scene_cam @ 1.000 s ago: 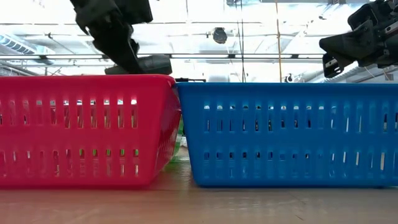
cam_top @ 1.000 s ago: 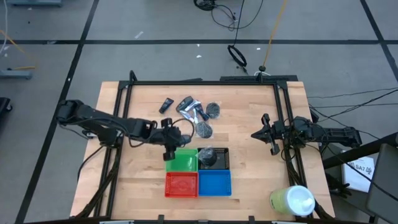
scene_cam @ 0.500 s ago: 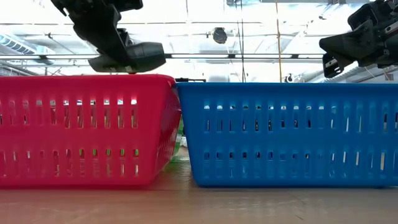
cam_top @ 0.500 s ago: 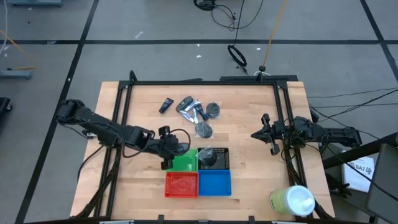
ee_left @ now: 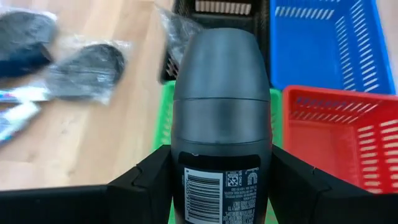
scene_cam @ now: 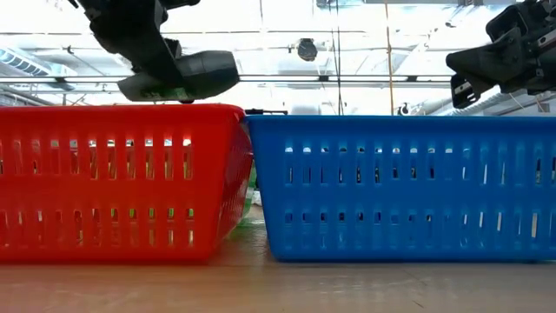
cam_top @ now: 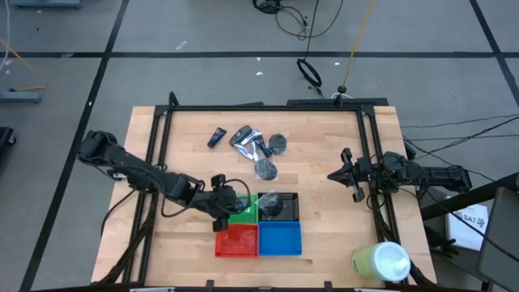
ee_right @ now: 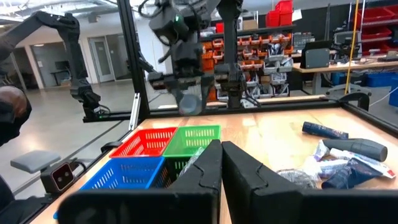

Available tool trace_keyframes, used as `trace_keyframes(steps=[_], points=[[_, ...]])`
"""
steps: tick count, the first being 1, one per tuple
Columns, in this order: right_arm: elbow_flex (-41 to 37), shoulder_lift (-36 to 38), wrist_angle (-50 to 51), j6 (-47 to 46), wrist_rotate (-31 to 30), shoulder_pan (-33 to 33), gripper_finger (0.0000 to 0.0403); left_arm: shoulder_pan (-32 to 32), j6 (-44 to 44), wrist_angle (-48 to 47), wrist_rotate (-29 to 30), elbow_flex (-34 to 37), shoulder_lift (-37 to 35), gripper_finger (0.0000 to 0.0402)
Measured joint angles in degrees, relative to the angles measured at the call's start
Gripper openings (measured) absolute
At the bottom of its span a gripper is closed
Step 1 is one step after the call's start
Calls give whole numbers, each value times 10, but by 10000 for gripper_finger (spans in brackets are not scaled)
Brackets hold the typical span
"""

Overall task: Pick & Place Travel size toiletries
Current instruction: Put the bottom black deodorant into the green bin

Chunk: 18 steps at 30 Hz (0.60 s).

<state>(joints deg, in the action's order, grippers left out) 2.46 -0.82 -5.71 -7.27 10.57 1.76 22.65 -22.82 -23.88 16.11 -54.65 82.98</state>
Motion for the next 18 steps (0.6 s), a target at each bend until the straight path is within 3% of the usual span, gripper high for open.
trace_keyframes(steps=[18], points=[[0, 0, 3, 0, 0, 0, 0, -22, -9, 2, -34, 0, 94, 200]])
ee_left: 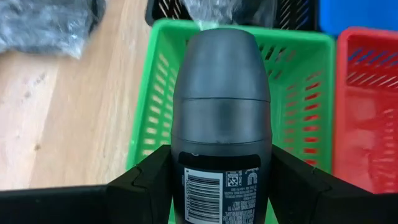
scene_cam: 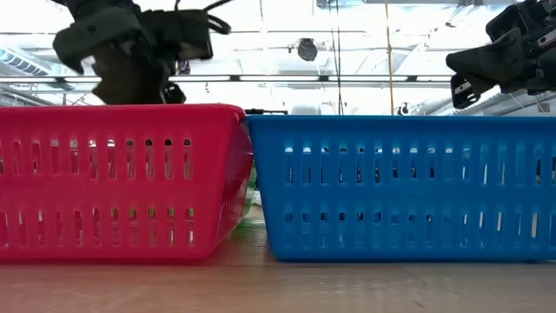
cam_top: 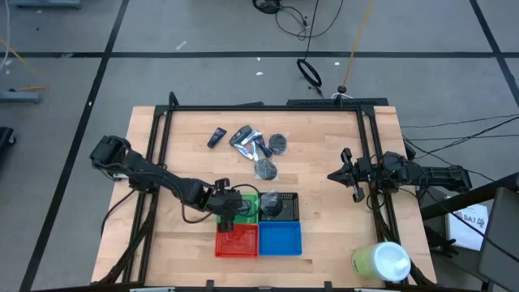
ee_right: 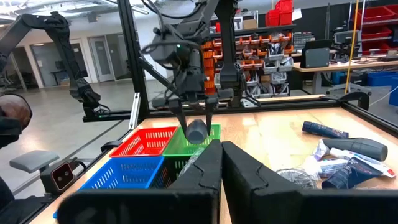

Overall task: Pick & Place Travel size toiletries
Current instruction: Put the bottom black deodorant into the green bin

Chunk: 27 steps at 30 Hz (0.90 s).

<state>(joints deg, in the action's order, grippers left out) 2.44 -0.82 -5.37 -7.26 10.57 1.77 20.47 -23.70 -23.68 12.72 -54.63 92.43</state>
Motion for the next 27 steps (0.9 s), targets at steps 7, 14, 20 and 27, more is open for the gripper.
trace_keyframes(steps=[7, 14, 20, 27], points=[[0, 0, 0, 0, 0, 0, 0, -13, 0, 6, -7, 0, 30, 200], [0, 0, 0, 0, 0, 0, 0, -18, -2, 13, -12, 0, 44, 200], [0, 0, 0, 0, 0, 0, 0, -17, -5, 13, -13, 0, 44, 200], [0, 0, 0, 0, 0, 0, 0, -17, -3, 13, -13, 0, 44, 200]])
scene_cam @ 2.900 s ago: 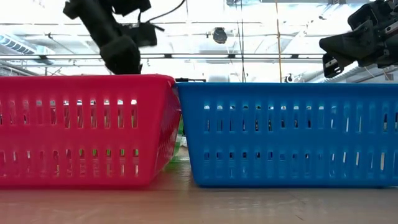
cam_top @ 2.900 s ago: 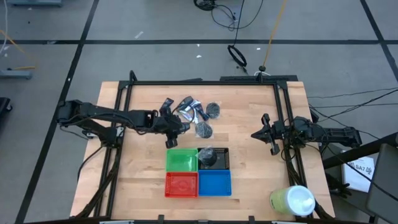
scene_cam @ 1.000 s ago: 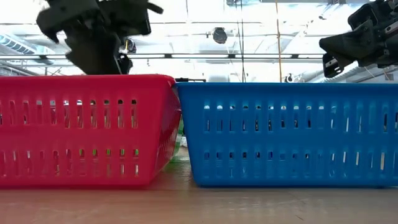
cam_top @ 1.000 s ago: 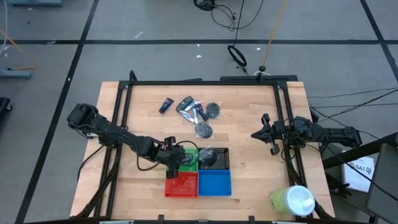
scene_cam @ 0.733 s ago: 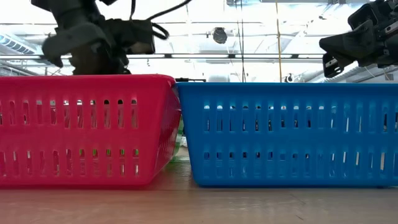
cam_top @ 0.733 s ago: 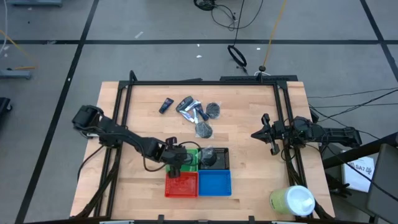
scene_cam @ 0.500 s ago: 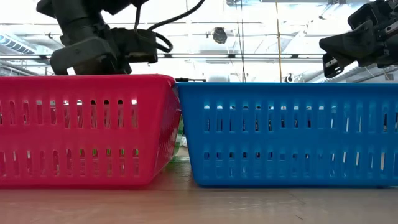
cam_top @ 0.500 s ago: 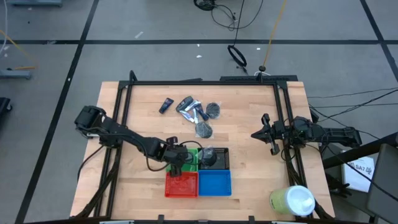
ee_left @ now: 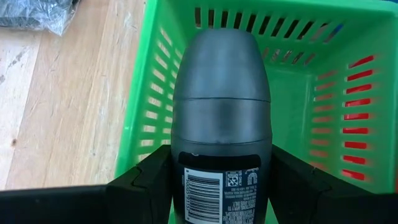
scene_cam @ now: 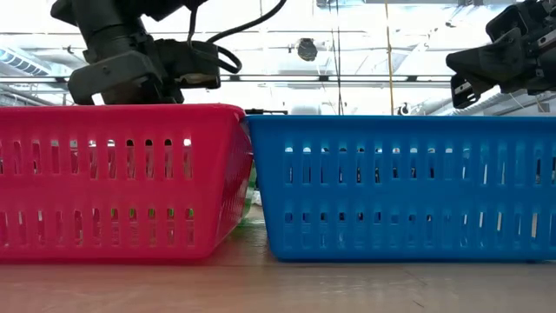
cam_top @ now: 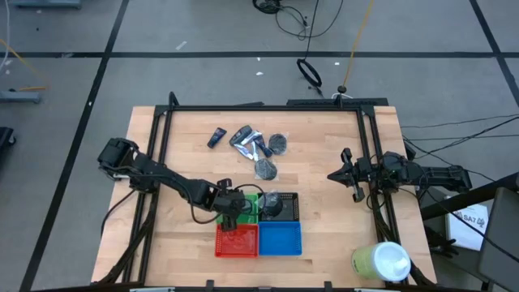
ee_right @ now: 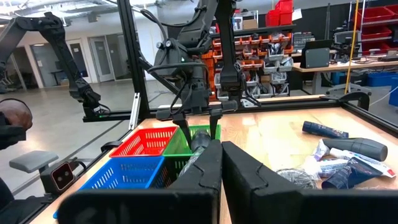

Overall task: Pick & Place Travel size toiletries
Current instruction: Put the bottom black deodorant into the green bin

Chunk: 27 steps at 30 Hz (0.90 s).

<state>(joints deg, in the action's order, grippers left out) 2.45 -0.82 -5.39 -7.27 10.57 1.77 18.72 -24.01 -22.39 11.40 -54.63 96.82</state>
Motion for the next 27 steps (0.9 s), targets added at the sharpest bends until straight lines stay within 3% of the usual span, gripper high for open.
trace_keyframes(steps=[17, 27], points=[[0, 0, 0, 0, 0, 0, 0, 0, -5, 0, 0, 0, 0, 202], [0, 0, 0, 0, 0, 0, 0, 0, -14, 0, 0, 0, 0, 239]])
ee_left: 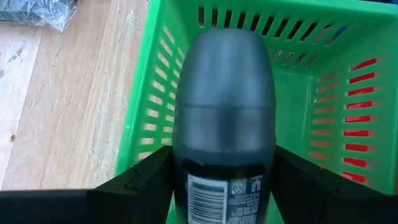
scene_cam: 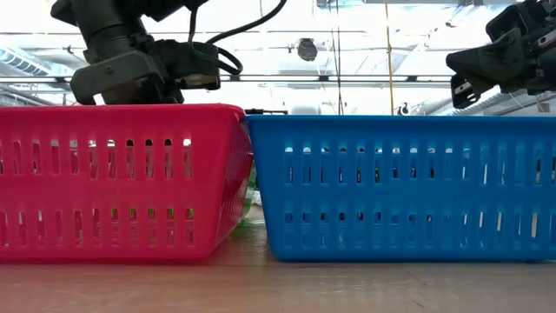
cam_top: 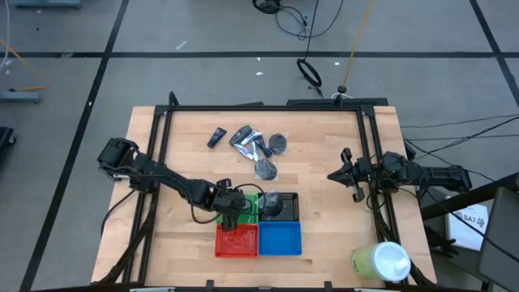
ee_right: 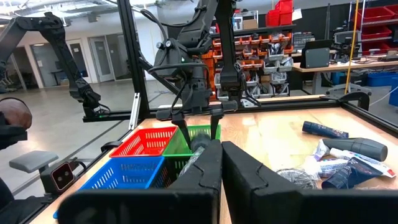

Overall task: Pick & Place Travel size toiletries
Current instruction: Put the bottom black deodorant into the green bin, then put the left blue shave cream into the orange bin

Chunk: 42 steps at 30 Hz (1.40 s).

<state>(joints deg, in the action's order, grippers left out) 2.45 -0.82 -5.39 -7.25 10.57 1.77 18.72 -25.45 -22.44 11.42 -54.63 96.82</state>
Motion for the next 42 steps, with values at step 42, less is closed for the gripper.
trace_keyframes(steps=[42], points=[[0, 0, 0, 0, 0, 0, 0, -16, 118, -191, 96, -116, -23, 174]])
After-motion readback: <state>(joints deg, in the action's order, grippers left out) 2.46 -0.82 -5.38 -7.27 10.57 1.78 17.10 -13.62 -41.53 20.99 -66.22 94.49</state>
